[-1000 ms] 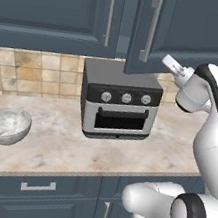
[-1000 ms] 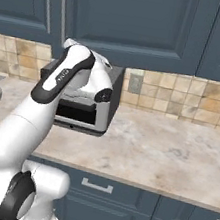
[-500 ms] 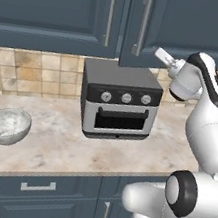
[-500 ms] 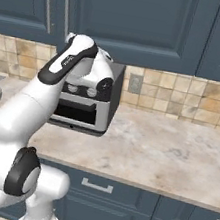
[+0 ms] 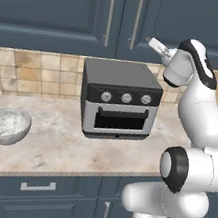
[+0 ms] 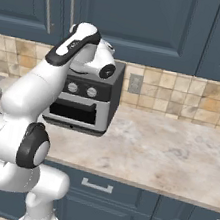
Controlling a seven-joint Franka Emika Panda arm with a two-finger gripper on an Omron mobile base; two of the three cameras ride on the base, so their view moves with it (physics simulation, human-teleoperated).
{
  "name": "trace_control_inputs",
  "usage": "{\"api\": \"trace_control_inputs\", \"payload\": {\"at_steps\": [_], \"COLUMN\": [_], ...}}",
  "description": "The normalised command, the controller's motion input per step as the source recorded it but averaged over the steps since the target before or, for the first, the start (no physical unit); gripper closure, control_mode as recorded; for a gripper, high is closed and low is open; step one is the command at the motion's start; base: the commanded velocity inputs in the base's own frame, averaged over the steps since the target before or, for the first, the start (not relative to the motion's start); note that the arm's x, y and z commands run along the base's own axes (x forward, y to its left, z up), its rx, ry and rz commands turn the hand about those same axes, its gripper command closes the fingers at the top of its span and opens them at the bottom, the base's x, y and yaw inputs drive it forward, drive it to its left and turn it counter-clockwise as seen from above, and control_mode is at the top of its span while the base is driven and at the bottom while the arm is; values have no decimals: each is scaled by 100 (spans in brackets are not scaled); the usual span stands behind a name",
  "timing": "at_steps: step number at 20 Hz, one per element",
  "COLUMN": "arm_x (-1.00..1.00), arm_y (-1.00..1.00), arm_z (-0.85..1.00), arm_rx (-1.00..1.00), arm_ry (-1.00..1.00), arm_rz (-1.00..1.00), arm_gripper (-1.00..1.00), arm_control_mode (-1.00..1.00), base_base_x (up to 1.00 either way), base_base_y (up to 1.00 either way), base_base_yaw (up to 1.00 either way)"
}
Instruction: Open the cabinet and move the ladle to the pot. Then close the cabinet.
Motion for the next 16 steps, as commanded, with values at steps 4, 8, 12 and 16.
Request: {"api": "trace_control_inputs", "payload": {"at_steps": [4,8,12,16], "arm_x": [47,50,34,1], "arm_y": [14,11,12,4], "arm_z": [10,0,0,0], "arm_rx": [-2,-2,-6,-5], "arm_ry": [0,0,0,0], "arm_rz": [0,0,0,0], "arm_gripper": [-100,-100,-100,-100], "arm_control_mode": [-100,-100,-100,-100], "base_base_x": [0,0,0,0], "base_base_y": [0,0,0,0], "base_base_yaw": [0,0,0,0]}}
